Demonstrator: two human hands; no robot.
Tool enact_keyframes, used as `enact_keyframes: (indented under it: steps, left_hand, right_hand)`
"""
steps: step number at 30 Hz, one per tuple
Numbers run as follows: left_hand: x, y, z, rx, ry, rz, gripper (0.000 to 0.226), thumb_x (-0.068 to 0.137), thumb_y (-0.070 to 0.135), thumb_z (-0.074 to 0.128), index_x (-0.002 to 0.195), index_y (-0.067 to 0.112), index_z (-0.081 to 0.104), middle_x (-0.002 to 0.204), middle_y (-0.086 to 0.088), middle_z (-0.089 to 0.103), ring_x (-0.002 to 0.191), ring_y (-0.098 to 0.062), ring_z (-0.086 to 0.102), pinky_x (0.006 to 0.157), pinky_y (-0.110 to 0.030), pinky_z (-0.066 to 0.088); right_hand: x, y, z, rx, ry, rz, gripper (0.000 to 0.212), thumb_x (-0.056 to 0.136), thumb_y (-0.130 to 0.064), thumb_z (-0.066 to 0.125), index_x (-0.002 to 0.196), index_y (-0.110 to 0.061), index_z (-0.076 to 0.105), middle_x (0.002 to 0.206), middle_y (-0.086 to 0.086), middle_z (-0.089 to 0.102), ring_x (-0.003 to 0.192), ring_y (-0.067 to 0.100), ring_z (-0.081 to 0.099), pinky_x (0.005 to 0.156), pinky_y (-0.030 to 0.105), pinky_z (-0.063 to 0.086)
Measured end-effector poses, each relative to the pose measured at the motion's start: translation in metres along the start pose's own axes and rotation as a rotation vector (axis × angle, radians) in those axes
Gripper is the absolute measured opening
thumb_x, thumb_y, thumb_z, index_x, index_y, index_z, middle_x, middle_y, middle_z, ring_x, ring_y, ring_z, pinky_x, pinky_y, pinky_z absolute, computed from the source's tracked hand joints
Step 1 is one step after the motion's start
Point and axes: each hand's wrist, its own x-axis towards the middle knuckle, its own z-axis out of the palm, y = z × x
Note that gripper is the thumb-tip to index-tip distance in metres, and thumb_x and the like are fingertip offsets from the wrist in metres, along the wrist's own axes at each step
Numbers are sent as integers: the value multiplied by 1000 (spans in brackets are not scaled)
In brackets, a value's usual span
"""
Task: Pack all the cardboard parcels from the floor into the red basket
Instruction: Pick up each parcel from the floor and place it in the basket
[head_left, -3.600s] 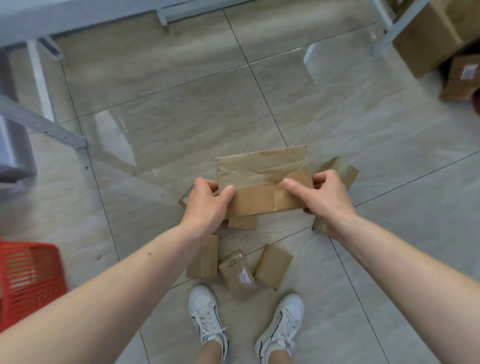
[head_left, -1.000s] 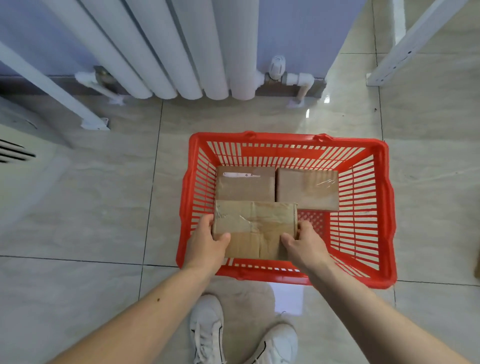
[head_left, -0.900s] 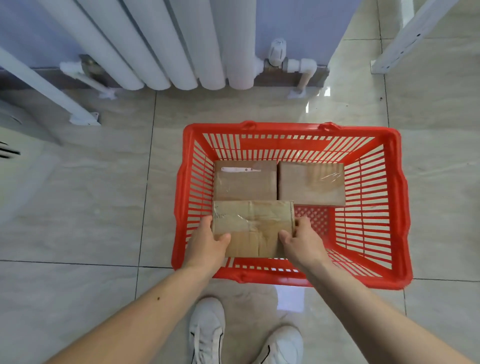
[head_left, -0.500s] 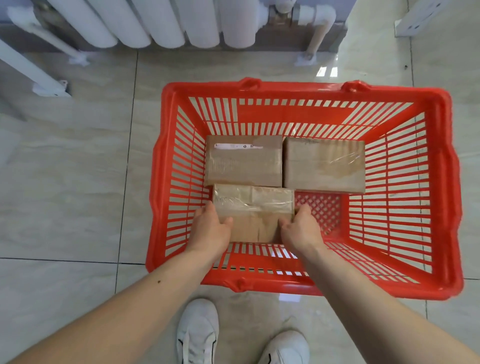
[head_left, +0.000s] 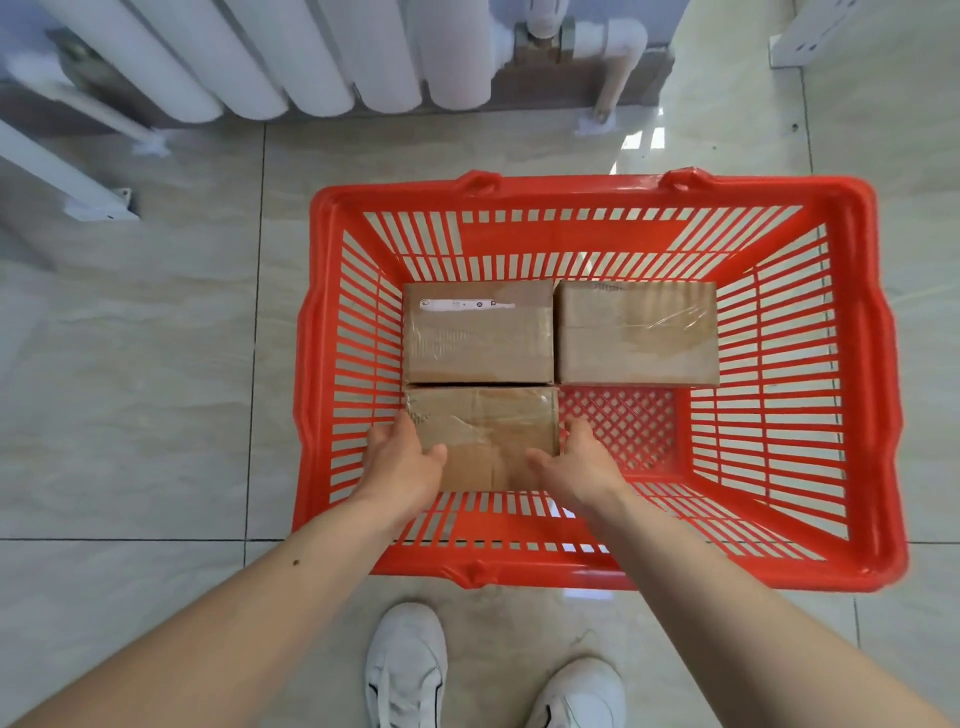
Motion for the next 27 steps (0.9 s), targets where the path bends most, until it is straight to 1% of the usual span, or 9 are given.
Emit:
enact_keyframes:
  steps: [3,6,9,13,14,17,19,22,27]
  left_hand:
    - [-18,11,-9,-12,6,18,60,96,32,47,151,22,27,155,-9,28,143,-28,30,117,-47,28]
    - [-58,38,-27,-20,-7,59,60,96,34,47,151,21,29,156,-7,32,143,-26,32,117,-46,29]
    - [-84,56,-37,-20,-10,98,58,97,35,48,149,16,34,155,-8,36,142,-25,35,116,-43,30]
    - [-144,93,-52,-31,-31,190,49,97,30,51,142,11,44,144,-8,49,127,-25,51,104,-33,39]
    - [-158,104,-55,-35,-37,206,48,97,30,51,140,10,46,142,-9,51,125,-25,52,102,-32,38]
    - [-195,130,-59,-36,-73,244,48,96,32,52,140,11,47,142,-7,52,129,-24,50,106,-33,38]
    - [-217,147,-58,-14,-89,284,45,96,33,52,137,12,50,138,-6,55,126,-24,51,103,-33,41]
    - [-243,176,-49,-3,-117,329,44,96,34,51,134,11,53,133,-5,57,120,-22,54,95,-29,42]
    - [-284,211,-18,94,-158,406,36,94,41,51,119,16,61,116,0,65,105,-19,59,92,-34,47]
  right_hand:
    - [-19,-2,-18,8,56,-22,59,90,-28,63,138,-5,37,134,17,57,122,34,56,102,39,44]
    - [-61,-8,-51,79,131,-22,56,87,-30,66,134,-11,41,129,12,60,118,32,58,102,45,47]
    - [-89,-6,-69,131,169,-42,50,85,-34,66,127,-17,44,119,7,63,108,28,63,96,47,52]
    - [-151,-2,-109,243,202,-36,41,85,-32,67,119,-21,46,102,-1,63,96,21,64,89,46,55]
    - [-164,1,-119,263,219,-34,39,85,-31,67,117,-20,48,102,-2,64,96,20,64,89,44,55]
    - [-201,12,-146,327,281,-23,35,83,-26,69,114,-17,55,107,1,67,98,20,65,90,40,53]
    - [-222,21,-164,380,309,-10,27,83,-22,69,107,-19,56,102,1,69,94,19,67,88,39,53]
    - [-248,40,-193,480,362,11,26,83,-23,70,105,-17,57,94,-4,65,88,17,64,86,39,52]
    - [-283,94,-232,638,420,82,34,85,-22,69,115,-18,53,112,3,59,97,22,57,84,36,49]
